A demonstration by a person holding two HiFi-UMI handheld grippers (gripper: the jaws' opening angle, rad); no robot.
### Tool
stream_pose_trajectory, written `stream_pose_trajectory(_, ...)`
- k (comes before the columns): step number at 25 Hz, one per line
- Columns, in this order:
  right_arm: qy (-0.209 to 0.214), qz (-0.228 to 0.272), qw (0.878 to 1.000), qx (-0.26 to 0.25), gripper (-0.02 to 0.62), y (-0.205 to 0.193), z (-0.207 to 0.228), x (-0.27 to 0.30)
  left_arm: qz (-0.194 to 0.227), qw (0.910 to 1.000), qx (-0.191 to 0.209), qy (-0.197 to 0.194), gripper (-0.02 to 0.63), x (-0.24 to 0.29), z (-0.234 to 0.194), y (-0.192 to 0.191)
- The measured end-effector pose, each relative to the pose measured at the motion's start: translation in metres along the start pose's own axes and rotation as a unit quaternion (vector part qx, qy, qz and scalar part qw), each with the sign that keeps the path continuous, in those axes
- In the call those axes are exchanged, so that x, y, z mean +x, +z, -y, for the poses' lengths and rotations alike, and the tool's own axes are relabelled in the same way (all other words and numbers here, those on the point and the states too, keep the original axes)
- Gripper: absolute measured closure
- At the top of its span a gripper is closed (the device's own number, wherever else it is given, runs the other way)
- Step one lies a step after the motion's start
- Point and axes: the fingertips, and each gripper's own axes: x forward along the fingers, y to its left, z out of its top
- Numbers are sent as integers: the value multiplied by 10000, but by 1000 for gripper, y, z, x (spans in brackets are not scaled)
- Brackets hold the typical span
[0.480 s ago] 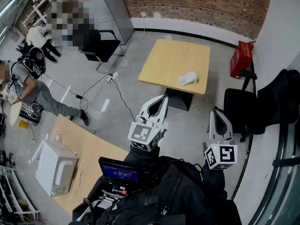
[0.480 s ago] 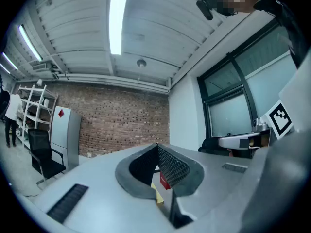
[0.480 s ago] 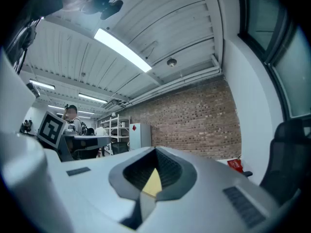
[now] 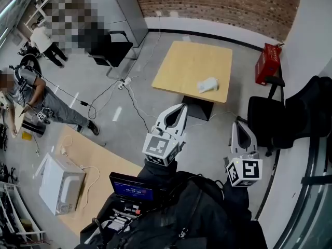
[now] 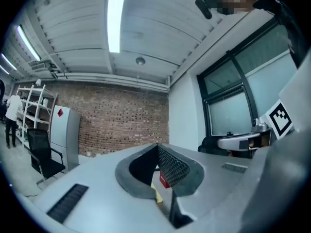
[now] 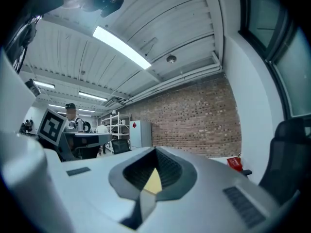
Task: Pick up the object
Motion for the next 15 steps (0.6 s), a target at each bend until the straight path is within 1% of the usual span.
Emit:
stream_pose_trajectory(7,273,-91,9996,19,591,-7,2,-3,-37,10000,12,11,607,9,8,-8)
stream_pose_trajectory(15,316,-232,9991,144,591,-19,16,-16,-227,9997,-35,-42,607,18,28,-22)
